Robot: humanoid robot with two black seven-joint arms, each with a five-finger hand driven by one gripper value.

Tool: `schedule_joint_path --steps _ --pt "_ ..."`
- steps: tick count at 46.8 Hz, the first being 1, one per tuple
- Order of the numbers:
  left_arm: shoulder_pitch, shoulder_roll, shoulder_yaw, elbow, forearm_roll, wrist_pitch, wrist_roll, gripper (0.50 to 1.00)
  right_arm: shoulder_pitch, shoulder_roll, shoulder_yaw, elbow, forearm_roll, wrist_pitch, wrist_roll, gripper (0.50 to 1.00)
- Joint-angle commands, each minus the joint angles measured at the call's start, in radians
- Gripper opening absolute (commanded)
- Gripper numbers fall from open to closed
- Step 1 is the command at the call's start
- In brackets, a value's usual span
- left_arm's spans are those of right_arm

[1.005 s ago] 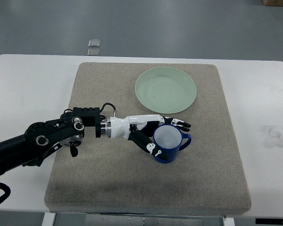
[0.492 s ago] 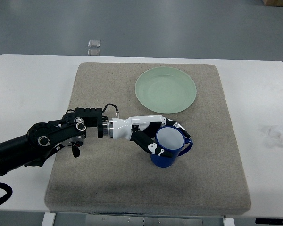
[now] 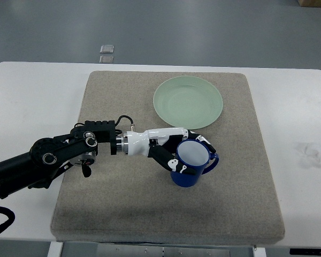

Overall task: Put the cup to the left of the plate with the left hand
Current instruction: 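Lift the mug and carry it past the plate's near side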

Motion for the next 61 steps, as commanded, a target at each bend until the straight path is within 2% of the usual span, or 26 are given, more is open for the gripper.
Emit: schedule_joint_path --steps 1,18,39,46,56,61 --pt "-0.009 0.001 -0.025 -0.001 -0.003 0.000 0.000 0.623 0.000 0.000 0.000 0.000 0.000 0.000 -0.001 0.932" --pt "-0.006 0.058 -0.153 0.017 -0.010 0.000 -0.002 0.623 0.000 0.000 0.000 0.000 0.000 0.000 0.000 0.932" --pt "0.006 0.235 -0.273 0.040 -0.028 0.003 -0.017 0.623 0.000 0.000 0.000 0.000 0.000 0.000 -0.001 0.932" --pt "0.031 0.264 -0.282 0.109 -0.074 0.005 -0.017 0.621 0.000 0.000 0.000 0.000 0.000 0.000 0.000 0.932" --pt "0.034 0.278 -0.284 0.268 -0.175 0.006 -0.023 0.619 0.000 0.000 0.000 0.000 0.000 0.000 0.000 0.932" --pt "0.034 0.278 -0.284 0.313 -0.197 0.006 -0.049 0.617 0.000 0.000 0.000 0.000 0.000 0.000 0.000 0.932"
